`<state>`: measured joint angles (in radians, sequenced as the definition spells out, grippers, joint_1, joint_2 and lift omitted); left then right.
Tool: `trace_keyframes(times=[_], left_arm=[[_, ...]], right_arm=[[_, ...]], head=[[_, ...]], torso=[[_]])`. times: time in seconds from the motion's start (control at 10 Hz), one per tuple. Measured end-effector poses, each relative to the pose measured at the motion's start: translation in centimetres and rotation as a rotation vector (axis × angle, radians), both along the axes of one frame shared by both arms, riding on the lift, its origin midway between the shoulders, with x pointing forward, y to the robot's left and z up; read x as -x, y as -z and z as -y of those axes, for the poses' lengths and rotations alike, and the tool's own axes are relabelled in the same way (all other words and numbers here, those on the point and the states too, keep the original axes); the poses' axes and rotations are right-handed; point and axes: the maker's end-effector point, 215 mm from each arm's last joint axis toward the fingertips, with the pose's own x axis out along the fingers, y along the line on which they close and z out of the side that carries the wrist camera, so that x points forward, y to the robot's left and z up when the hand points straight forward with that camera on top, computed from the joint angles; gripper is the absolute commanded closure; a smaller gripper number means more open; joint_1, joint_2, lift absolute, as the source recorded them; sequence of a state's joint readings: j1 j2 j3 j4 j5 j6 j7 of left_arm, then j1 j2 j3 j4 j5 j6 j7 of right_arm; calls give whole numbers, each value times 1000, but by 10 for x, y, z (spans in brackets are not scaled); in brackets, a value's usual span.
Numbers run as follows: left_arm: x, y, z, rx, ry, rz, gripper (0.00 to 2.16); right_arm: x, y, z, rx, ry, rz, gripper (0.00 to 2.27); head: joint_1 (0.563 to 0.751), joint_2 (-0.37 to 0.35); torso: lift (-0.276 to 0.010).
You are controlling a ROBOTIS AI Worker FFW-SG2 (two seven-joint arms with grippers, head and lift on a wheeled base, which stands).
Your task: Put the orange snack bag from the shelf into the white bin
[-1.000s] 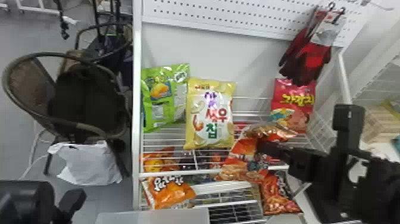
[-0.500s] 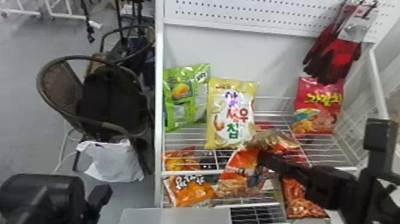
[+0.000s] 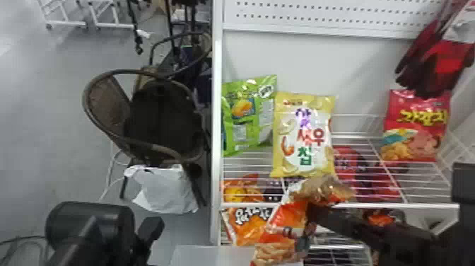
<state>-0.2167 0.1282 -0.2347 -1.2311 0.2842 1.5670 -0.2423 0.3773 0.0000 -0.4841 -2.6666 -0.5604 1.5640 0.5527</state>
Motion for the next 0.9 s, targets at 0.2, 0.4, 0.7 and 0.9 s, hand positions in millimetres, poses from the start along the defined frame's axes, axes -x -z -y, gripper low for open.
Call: trace_keyframes(times=[0.2, 0.4, 0.7, 0.9], left_arm=[[1, 0, -1, -1, 0, -2, 2135], [2, 1, -1, 0, -1, -3, 2135], [2, 1, -1, -1, -2, -2, 2135], [2, 1, -1, -2, -2, -2, 2135]], right_arm=[[16, 16, -24, -68, -67, -58, 1777], [26, 34, -39, -99, -104, -112, 6], [28, 41, -43, -92, -111, -127, 63], [29, 44, -42, -91, -108, -136, 63]], head=[[695, -24], [695, 17], [695, 29], [695, 26]], torso=[[1], [1], [1], [1]])
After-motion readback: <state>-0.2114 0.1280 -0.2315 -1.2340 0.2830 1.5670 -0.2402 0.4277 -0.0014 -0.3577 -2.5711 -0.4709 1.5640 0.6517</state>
